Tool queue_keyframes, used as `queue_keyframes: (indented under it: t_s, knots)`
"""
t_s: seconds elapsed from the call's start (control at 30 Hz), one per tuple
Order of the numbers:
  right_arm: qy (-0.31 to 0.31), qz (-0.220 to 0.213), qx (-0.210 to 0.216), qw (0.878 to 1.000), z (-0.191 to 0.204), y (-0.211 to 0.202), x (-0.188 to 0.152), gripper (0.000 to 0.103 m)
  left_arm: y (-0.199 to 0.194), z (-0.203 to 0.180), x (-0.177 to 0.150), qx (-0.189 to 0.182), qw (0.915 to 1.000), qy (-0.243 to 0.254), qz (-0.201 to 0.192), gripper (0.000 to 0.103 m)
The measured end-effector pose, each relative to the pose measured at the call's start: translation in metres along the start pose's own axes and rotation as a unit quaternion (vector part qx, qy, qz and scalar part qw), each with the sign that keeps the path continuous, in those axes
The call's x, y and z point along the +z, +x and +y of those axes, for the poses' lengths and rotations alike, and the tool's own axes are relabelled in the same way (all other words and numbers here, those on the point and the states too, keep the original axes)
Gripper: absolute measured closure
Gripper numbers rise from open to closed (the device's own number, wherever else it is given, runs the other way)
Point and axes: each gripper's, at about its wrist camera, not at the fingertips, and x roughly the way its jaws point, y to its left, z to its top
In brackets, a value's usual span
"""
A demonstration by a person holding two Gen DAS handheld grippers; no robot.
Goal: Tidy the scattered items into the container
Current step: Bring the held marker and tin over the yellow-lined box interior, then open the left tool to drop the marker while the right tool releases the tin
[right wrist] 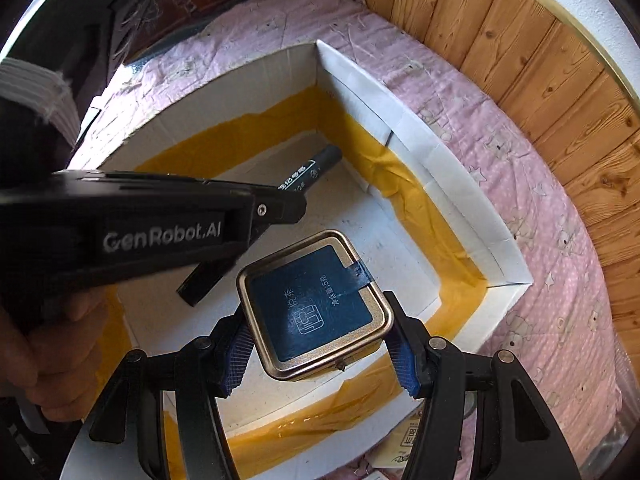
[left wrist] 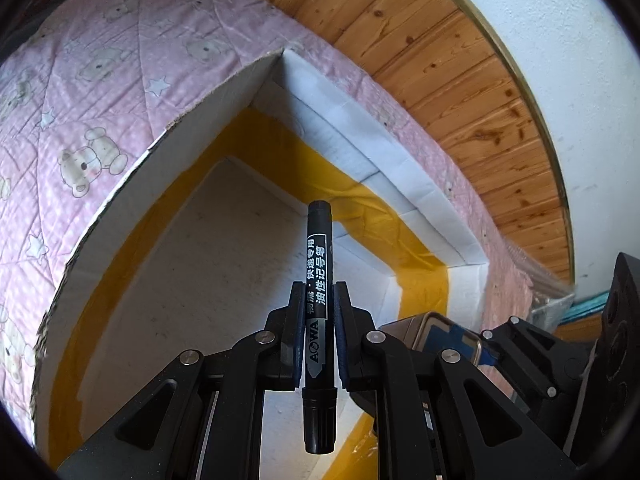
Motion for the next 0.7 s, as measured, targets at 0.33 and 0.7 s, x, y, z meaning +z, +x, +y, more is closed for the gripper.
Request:
queue_keyframes:
  t_s: [0.33, 0.7]
  knots:
    - [0.022, 0.011, -0.027, 0.999, -0.008, 0.021, 0.012, 0.042, 0.008, 0.004, 0.007, 0.006, 1.0000, 0.003, 0.000, 0.089]
    - [0.086, -0.072, -0.035, 0.993, -0.011, -0.016, -0.018, 0.041, -0.001, 0.001, -0.002, 0.055, 0.9982, 0.008, -0.020, 0.059]
